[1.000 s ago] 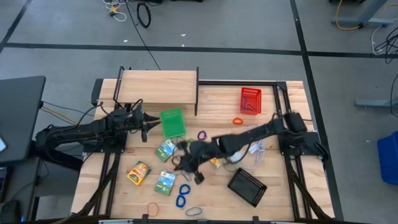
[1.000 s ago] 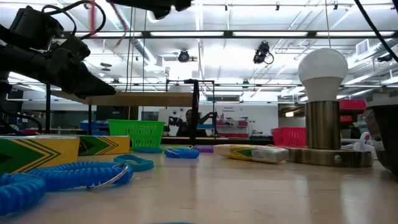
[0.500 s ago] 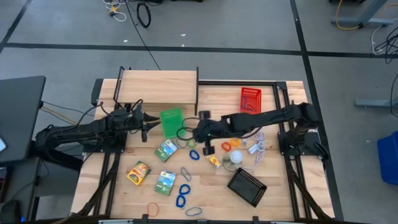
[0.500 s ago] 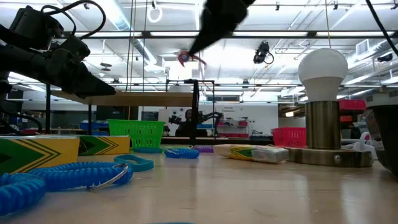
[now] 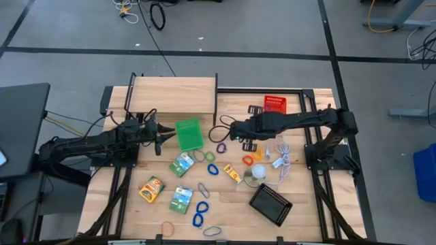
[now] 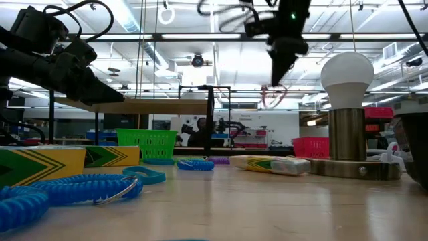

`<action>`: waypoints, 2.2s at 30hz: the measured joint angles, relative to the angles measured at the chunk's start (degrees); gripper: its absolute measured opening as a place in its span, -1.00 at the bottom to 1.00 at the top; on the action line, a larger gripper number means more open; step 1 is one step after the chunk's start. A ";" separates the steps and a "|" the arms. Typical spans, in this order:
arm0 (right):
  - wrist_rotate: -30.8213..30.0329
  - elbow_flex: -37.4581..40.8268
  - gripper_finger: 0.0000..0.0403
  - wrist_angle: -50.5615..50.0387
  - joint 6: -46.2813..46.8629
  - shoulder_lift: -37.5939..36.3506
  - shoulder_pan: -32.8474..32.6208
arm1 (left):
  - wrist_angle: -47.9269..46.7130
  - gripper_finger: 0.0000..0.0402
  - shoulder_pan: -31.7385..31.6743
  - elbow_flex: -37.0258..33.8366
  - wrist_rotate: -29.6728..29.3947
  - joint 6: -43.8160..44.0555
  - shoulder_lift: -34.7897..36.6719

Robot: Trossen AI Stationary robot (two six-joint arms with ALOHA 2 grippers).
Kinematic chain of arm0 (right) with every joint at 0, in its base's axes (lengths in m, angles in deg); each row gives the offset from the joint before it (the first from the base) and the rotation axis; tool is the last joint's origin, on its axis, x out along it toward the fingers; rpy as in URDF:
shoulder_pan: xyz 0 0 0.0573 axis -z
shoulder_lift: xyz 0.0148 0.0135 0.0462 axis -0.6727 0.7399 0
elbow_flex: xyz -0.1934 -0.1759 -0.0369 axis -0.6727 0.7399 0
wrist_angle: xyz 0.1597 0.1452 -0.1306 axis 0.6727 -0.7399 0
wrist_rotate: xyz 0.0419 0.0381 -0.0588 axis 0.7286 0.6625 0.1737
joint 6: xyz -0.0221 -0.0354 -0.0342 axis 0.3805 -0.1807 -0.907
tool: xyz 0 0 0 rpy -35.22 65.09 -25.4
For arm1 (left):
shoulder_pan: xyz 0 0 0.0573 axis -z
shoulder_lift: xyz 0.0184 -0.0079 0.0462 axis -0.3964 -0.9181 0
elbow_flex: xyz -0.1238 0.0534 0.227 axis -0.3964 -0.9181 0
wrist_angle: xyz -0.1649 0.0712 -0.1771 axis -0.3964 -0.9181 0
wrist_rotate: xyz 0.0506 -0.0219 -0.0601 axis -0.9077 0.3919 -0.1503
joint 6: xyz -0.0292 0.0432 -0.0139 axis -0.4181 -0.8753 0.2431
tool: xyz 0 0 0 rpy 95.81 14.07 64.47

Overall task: Pick & Place Office Desk Supplies
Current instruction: Put the orange rubber band into the red basket, then put the blue rubber band into the red basket

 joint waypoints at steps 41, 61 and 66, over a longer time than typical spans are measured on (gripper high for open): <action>10.40 34.82 -0.77 32.17 -15.44 -16.07 36.41 | 0.02 -0.48 -0.02 -0.02 -0.02 0.37 0.02; 9.48 32.65 0.07 38.44 -15.21 -17.77 32.00 | 0.17 -0.48 -0.02 -0.04 -0.07 0.42 0.02; 19.89 32.65 0.02 46.70 -16.94 -21.23 24.32 | 0.26 -0.48 -0.01 -0.04 -0.07 0.42 0.02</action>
